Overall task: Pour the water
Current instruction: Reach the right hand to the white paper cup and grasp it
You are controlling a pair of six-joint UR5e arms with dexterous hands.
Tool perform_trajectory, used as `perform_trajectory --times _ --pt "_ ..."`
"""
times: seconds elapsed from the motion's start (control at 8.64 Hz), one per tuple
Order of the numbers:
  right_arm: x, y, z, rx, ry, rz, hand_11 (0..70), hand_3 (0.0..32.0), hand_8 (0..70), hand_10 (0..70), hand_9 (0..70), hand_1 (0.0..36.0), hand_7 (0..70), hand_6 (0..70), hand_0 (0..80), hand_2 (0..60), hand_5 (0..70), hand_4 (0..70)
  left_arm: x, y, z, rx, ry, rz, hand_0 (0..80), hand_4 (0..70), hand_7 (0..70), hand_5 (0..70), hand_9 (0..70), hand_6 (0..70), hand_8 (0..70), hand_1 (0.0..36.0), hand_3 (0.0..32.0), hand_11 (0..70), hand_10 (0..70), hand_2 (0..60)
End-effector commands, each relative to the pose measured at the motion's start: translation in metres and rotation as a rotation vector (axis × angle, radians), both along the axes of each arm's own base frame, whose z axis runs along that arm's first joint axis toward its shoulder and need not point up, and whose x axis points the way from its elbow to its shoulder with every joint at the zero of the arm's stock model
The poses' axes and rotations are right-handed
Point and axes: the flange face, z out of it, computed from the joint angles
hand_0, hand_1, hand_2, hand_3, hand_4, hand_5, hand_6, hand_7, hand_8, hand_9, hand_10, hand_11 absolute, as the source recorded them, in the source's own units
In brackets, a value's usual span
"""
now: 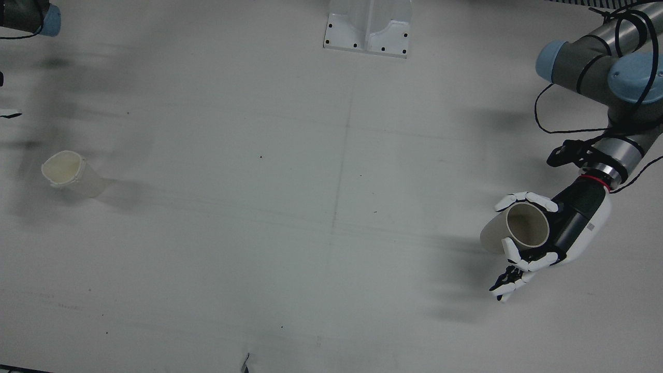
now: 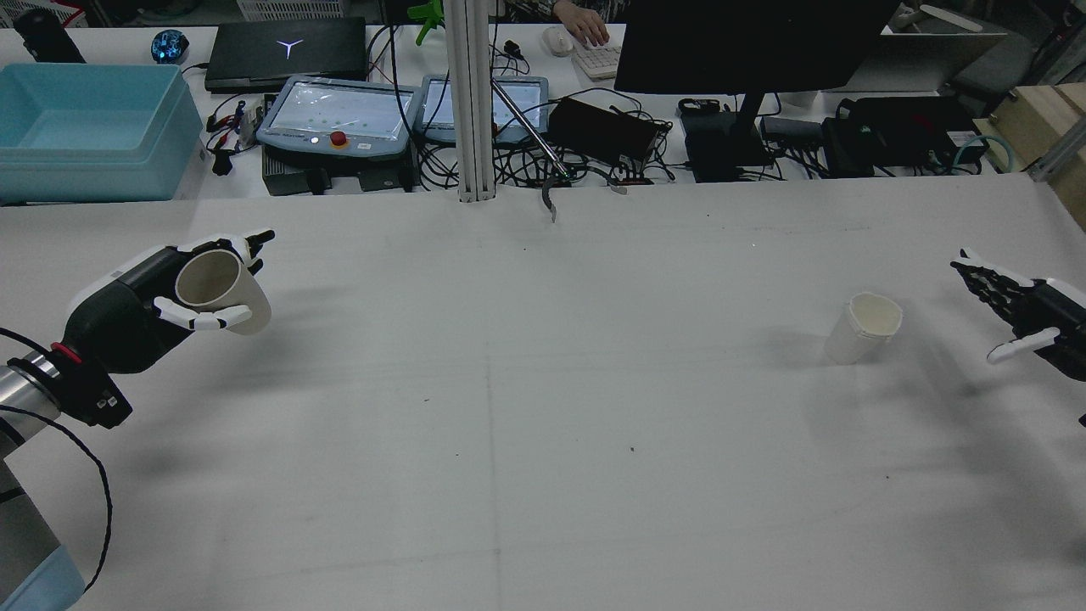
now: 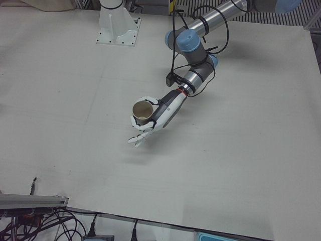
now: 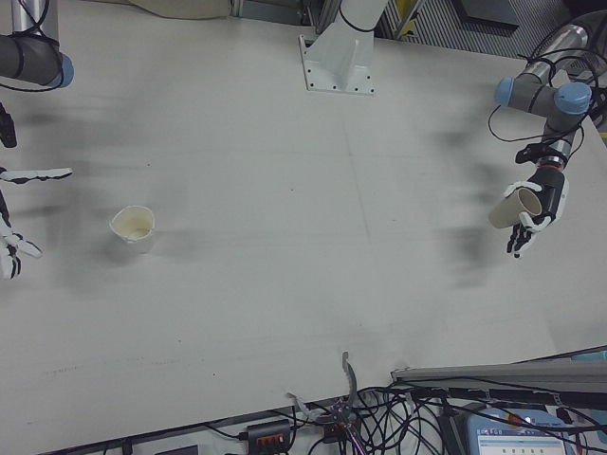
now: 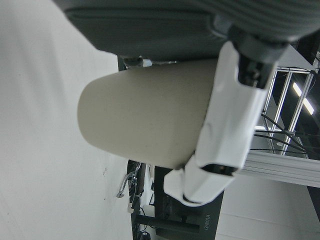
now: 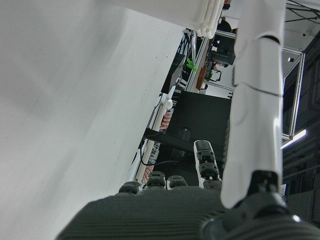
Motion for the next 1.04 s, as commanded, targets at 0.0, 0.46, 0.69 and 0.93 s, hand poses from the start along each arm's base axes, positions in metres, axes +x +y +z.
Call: perform_trajectory --times 0.0,0.46,0.69,0.93 --pt "-0.019 -0.002 -0.034 0.005 0.148 -0.030 0.0 0.0 4.5 0.0 2.4 21.7 4.2 0.0 63.3 0.0 17.1 2.4 -0.001 0.003 0.002 -0.002 0.001 0.000 80.0 30.4 17.1 70.0 2.4 5.5 4.7 36.0 0.0 7.2 1.7 60.0" --pt "-0.086 -0.050 -0.072 0.011 0.228 -0.054 0.0 0.0 4.6 0.0 2.4 23.0 5.9 0.0 60.8 0.0 19.9 2.3 0.001 0.001 0.006 0.007 0.011 -0.001 80.0 31.5 17.4 70.0 2.5 6.5 5.1 36.0 0.0 8.0 2.3 60.0" --pt "-0.142 -0.055 -0.091 0.030 0.206 -0.069 0.0 0.2 4.9 0.0 2.8 25.0 5.8 0.0 60.1 7.4 20.1 0.0 -0.007 0.007 0.020 0.010 0.014 -0.004 80.0 31.8 17.6 70.0 2.7 6.7 5.2 36.0 0.0 8.2 2.4 60.0" --pt "-0.165 -0.054 -0.110 0.055 0.183 -0.061 0.0 0.0 5.3 0.0 4.0 30.1 9.3 0.0 62.3 23.5 23.5 3.7 -0.018 0.018 0.045 0.008 0.012 -0.003 80.0 32.5 17.9 70.0 2.7 7.2 5.2 36.0 0.0 8.2 2.4 60.0"
